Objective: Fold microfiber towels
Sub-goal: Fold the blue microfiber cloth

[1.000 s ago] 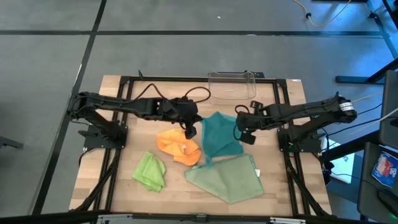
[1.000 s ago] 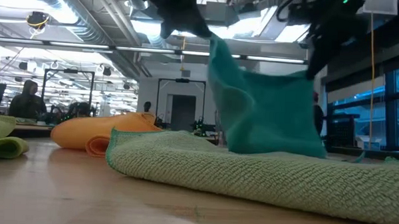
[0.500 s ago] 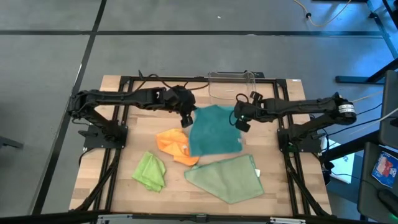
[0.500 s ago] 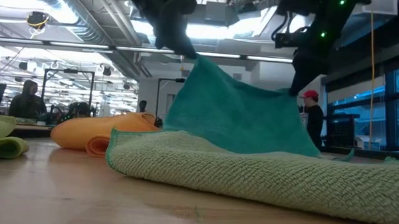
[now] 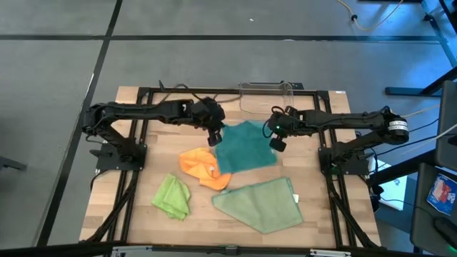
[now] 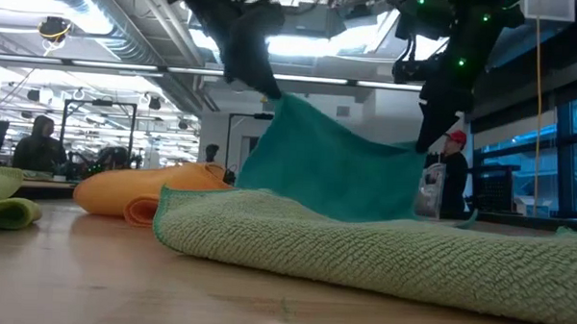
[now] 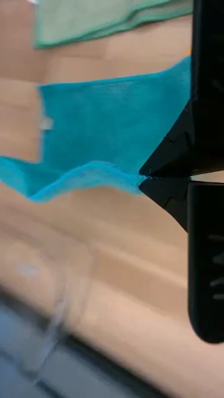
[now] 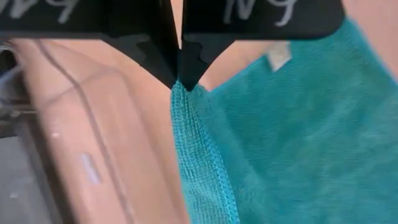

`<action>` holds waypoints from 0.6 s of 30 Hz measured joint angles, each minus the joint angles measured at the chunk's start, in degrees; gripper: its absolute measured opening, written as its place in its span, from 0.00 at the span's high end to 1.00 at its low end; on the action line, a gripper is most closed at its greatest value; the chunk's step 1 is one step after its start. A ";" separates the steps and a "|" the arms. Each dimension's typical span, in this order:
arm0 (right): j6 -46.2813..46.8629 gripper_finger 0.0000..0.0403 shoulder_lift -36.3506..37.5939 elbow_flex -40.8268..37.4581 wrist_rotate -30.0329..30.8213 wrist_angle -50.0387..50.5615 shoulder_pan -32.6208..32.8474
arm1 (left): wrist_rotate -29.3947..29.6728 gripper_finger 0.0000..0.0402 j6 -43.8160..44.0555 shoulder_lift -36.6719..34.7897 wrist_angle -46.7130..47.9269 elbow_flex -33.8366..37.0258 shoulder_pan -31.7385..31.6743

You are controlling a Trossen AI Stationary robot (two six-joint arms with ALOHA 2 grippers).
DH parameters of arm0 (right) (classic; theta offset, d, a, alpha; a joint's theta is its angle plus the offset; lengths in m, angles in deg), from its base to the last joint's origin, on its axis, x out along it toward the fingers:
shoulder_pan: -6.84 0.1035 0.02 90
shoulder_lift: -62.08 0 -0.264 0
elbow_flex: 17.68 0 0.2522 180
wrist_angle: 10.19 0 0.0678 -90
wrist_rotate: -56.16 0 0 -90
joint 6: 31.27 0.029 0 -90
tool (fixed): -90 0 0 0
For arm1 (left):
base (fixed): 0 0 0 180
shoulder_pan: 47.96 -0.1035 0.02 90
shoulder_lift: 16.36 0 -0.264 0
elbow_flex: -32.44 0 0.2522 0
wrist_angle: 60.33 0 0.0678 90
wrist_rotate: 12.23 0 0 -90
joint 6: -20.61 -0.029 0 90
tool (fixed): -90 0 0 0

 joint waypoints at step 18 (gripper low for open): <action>1.84 0.99 0.00 0.00 -11.99 4.92 3.40 | 2.01 1.00 10.81 2.55 2.05 -0.02 11.36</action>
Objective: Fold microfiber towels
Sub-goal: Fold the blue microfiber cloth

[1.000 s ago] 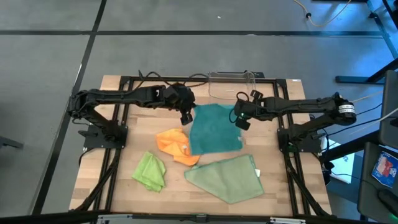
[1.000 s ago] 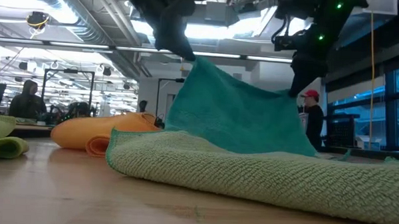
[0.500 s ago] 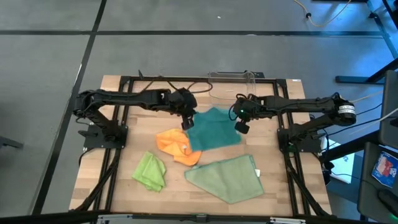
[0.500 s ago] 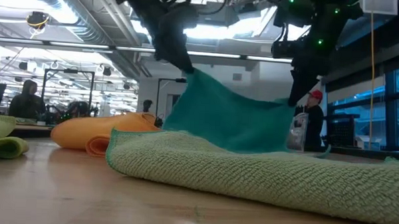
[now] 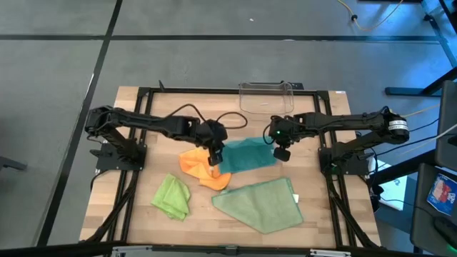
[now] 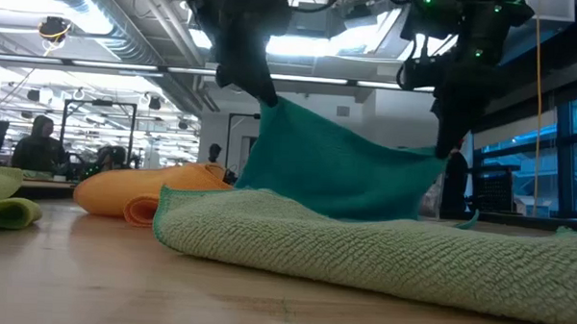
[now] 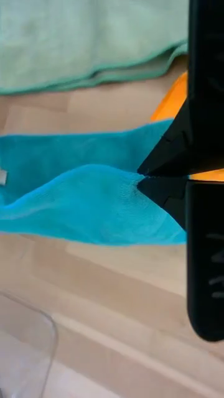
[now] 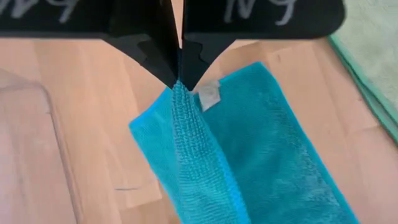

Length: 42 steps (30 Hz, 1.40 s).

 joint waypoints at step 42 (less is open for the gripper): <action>10.56 0.74 0.00 -12.20 -9.25 -10.16 8.69 | -1.25 0.83 15.35 9.89 -2.18 0.56 9.00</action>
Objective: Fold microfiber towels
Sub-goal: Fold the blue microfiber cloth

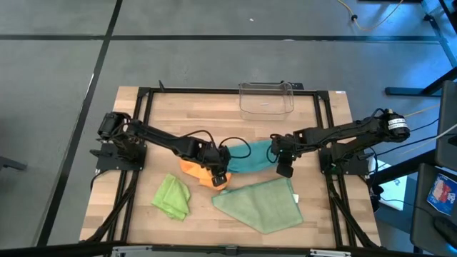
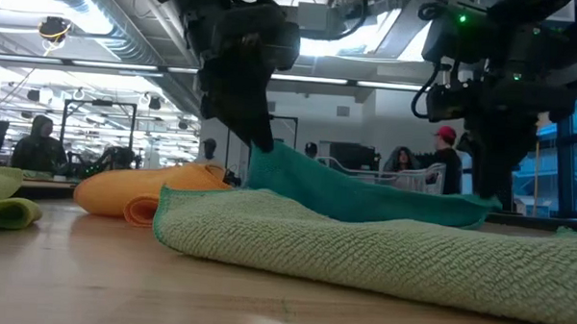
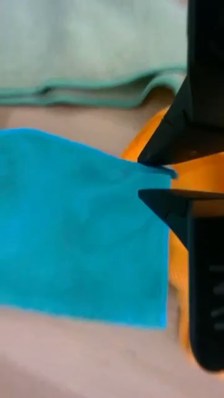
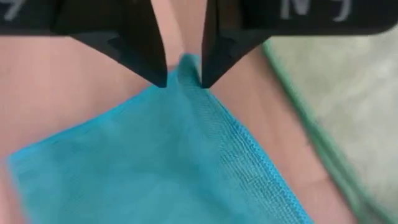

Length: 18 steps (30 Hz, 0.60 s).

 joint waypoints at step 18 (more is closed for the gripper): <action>-3.07 0.68 1.01 2.60 10.51 1.88 -2.33 | 7.74 0.76 -3.02 -5.16 5.25 -0.02 -3.28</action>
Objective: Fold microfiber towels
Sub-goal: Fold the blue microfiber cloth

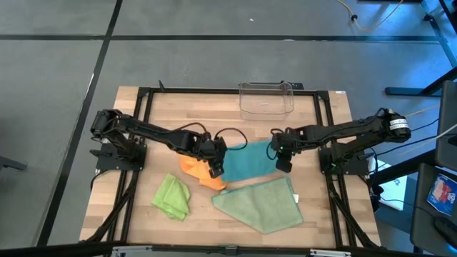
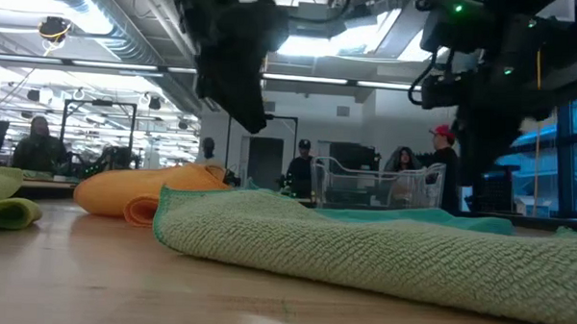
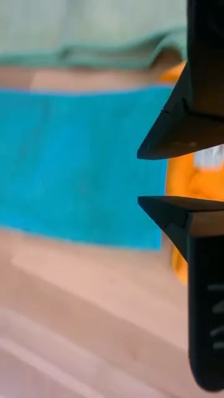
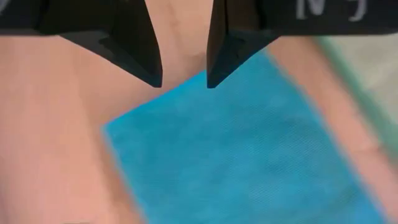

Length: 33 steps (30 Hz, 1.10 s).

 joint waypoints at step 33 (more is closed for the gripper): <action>-18.26 0.72 -10.95 -5.40 -8.70 -18.31 -17.84 | -10.21 0.78 -5.63 10.64 2.69 0.02 -12.14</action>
